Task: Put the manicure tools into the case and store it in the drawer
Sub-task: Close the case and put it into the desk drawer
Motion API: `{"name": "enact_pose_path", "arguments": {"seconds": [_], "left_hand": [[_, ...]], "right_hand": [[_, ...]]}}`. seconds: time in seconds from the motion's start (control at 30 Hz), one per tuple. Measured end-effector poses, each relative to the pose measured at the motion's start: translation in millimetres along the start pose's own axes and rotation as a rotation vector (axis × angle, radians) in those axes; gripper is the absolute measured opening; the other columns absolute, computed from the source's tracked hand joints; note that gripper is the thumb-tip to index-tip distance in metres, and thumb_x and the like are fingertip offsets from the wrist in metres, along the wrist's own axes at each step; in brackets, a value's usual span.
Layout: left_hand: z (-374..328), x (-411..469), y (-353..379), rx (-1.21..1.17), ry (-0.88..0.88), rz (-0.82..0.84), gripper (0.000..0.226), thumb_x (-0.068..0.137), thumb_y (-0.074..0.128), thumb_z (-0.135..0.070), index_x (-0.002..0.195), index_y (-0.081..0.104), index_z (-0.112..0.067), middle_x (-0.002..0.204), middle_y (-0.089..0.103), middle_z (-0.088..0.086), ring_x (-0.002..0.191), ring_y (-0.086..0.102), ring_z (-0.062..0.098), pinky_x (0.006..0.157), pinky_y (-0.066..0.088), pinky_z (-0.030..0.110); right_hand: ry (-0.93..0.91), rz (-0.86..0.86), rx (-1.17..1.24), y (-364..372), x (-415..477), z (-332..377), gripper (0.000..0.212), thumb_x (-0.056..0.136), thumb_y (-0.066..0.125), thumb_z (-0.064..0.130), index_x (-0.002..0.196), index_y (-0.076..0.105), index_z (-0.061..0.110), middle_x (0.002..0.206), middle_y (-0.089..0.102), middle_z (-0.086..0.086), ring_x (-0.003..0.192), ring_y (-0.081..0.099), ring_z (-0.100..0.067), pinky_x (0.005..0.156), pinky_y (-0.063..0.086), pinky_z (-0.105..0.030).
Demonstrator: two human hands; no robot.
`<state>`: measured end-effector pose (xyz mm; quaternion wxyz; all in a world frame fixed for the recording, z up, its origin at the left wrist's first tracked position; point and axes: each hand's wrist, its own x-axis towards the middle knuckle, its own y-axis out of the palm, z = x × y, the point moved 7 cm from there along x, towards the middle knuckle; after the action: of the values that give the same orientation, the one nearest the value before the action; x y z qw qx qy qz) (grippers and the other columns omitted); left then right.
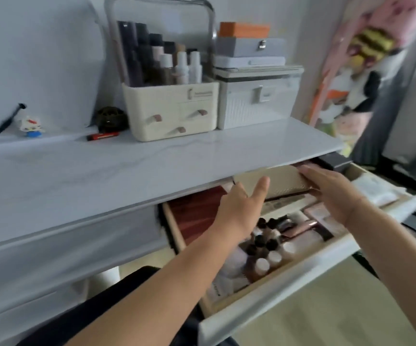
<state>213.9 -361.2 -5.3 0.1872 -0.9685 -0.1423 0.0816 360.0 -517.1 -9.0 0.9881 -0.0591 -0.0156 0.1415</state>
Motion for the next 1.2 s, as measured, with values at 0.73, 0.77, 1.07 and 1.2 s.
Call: {"name": "enact_pose_path", "arguments": {"seconds": [0.73,0.77,1.07,1.2], "left_hand": [[21,30,19,0.287,-0.009,0.058,0.104,0.067,0.025,-0.087,0.149,0.008,-0.024,0.151,0.031,0.007,0.139,0.028,0.026,0.113,0.024,0.046],[17,19,21,0.363,0.046,0.103,0.106,0.065,0.027,-0.086,0.149,0.004,-0.024,0.153,0.025,0.006,0.140,0.025,0.025,0.114,0.022,0.046],[37,-40,49,0.879,0.257,0.320,0.124,0.056,0.036,-0.087,0.145,-0.018,-0.022,0.156,-0.018,-0.006,0.141,-0.023,0.011,0.117,-0.009,0.043],[35,-37,43,0.998,0.293,0.238,0.118,0.066,0.050,-0.079,0.146,-0.017,-0.022,0.156,-0.019,-0.003,0.141,-0.025,0.013,0.116,-0.010,0.046]], "right_hand": [[-0.187,0.438,-0.708,9,1,-18,0.085,0.077,0.038,0.068,0.147,0.021,0.023,0.151,0.028,0.004,0.137,0.027,-0.011,0.113,0.024,-0.034],[-0.236,0.485,-0.720,8,-17,-17,0.094,0.071,0.040,0.074,0.148,0.013,0.027,0.153,0.020,0.009,0.137,0.019,-0.006,0.114,0.021,-0.032],[-0.527,0.499,-1.068,7,-95,-30,0.119,0.056,0.057,0.079,0.148,-0.001,0.033,0.156,0.003,0.014,0.143,-0.006,-0.001,0.118,-0.008,-0.036],[-0.557,0.442,-1.024,18,-89,-24,0.122,0.051,0.054,0.082,0.148,0.003,0.031,0.157,0.006,0.008,0.141,-0.003,-0.003,0.116,-0.010,-0.035]]}}
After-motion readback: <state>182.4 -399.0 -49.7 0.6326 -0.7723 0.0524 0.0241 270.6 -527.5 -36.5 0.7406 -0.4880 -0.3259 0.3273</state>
